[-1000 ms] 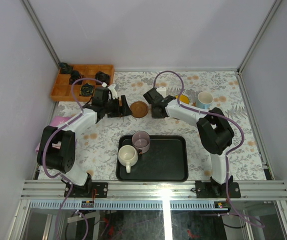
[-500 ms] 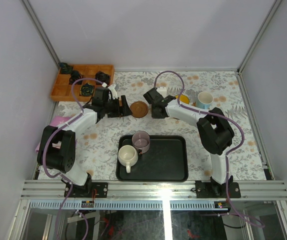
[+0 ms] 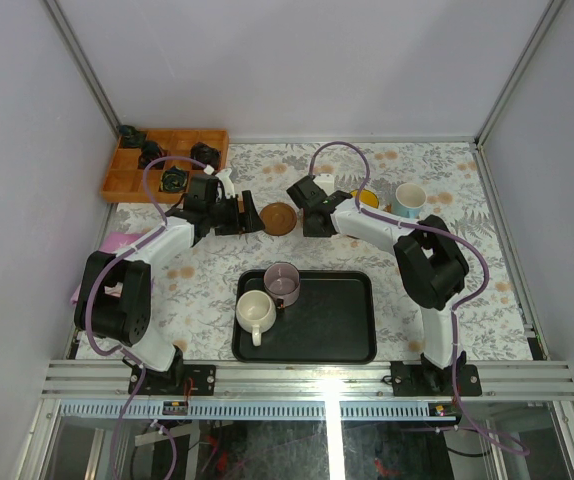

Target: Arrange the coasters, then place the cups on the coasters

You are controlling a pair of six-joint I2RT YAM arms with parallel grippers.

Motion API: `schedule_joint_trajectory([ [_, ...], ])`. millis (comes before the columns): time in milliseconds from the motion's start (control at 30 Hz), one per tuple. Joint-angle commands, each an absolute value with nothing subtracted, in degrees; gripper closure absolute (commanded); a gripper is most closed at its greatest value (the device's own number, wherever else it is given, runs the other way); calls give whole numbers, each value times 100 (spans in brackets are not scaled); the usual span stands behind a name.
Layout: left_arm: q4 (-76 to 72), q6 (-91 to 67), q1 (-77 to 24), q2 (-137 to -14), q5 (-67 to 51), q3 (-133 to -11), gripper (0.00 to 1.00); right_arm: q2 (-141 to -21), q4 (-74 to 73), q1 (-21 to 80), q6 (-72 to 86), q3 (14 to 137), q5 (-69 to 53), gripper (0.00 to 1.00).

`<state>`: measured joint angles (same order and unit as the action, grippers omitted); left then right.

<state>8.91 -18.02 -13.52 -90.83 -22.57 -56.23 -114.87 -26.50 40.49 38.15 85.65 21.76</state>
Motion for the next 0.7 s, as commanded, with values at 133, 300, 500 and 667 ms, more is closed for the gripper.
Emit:
schedule_joint_trajectory([
  [133, 826, -1696, -1386, -9150, -2306, -5759, 24, -11127, -2811, 4016, 3941, 8641, 2230, 58],
  [300, 826, -1705, -1389, -9163, -2315, -5774, 24, -11095, -2804, 4017, 3940, 8605, 2230, 57],
  [500, 818, -1709, -1389, -9150, -2322, -5772, 23, -11082, -2803, 4017, 3908, 8642, 2279, 57],
  [667, 811, -1722, -1388, -9149, -2332, -5766, 23, -11117, -2811, 4016, 3847, 8775, 2354, 57],
])
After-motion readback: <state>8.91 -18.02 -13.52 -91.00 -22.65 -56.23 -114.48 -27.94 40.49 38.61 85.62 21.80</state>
